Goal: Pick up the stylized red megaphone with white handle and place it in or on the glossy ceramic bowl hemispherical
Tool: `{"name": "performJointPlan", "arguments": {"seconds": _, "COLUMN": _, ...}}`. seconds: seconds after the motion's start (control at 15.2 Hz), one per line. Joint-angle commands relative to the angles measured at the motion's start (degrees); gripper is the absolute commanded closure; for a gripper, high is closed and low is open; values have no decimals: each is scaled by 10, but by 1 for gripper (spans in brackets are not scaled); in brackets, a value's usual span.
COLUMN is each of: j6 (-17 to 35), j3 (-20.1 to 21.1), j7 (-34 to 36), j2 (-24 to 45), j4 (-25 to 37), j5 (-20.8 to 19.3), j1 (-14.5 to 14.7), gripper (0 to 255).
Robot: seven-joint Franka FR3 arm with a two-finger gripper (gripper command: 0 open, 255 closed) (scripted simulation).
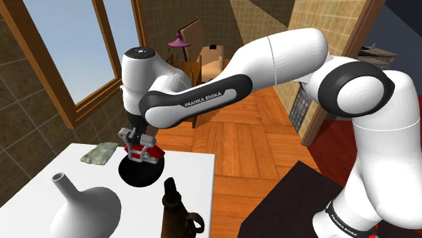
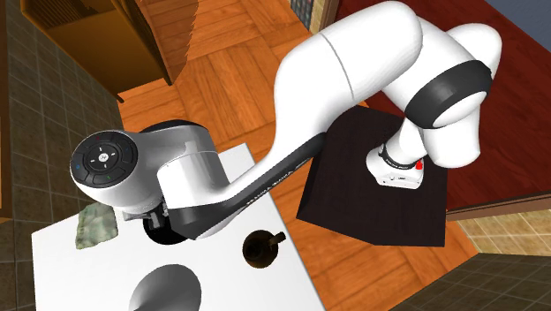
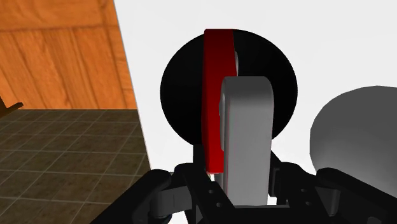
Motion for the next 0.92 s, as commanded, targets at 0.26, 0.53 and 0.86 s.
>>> {"name": "performJointPlan", "arguments": {"seconds": 0.26, "j6": 0, "j3": 0, "j7": 0, "j2": 0, "j4": 0, "j5": 0, "j1": 0, "gripper": 0}}
{"name": "performJointPlan", "arguments": {"seconds": 0.53, "j6": 0, "j3": 0, "j7": 0, "j2": 0, "j4": 0, "j5": 0, "j1": 0, "gripper": 0}}
{"name": "performJointPlan", "arguments": {"seconds": 0.86, "j6": -44, "j3": 9, "j7": -8, "j2": -43, "j4": 3, "j5": 15, "j1": -4, "gripper": 0}}
